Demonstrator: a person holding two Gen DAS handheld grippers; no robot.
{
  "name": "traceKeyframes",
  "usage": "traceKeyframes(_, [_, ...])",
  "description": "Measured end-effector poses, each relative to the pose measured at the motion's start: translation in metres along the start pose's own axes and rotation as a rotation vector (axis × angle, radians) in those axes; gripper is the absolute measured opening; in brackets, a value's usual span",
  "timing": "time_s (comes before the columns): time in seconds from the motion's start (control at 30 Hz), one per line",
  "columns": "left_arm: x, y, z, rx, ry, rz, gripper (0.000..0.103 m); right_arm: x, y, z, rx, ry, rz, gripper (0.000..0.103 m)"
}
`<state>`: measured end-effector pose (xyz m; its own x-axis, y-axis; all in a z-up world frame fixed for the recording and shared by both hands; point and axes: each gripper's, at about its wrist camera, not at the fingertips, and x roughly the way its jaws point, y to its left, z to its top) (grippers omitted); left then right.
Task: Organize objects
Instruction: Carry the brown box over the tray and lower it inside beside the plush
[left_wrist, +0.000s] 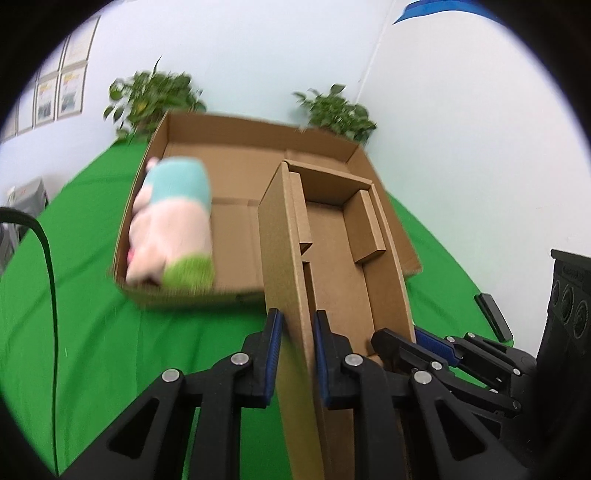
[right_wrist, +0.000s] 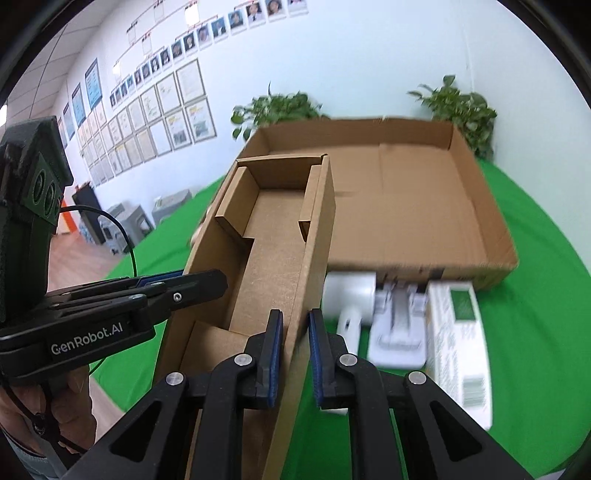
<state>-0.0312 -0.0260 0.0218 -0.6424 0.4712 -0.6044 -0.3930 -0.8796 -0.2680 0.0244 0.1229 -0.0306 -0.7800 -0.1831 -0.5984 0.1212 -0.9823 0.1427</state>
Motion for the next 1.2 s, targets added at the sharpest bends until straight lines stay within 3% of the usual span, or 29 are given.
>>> traceKeyframes(0.33, [0.004, -0.01, 0.078, 0.087, -0.102, 0.015, 0.016, -0.004, -0.01, 0.077, -0.02, -0.119, -0.031, 0.011])
traceKeyframes(0.63, [0.061, 0.012, 0.153, 0.052, -0.066, 0.044, 0.016, 0.057, -0.036, 0.167, -0.028, -0.076, -0.02, 0.011])
traceKeyframes(0.87, [0.102, 0.029, 0.157, 0.048, -0.027, 0.12, 0.016, 0.128, -0.057, 0.205, -0.021, -0.022, -0.014, 0.008])
traceKeyframes(1.2, [0.155, 0.056, 0.147, 0.037, 0.051, 0.208, 0.015, 0.223, -0.079, 0.209, 0.033, 0.051, 0.025, 0.008])
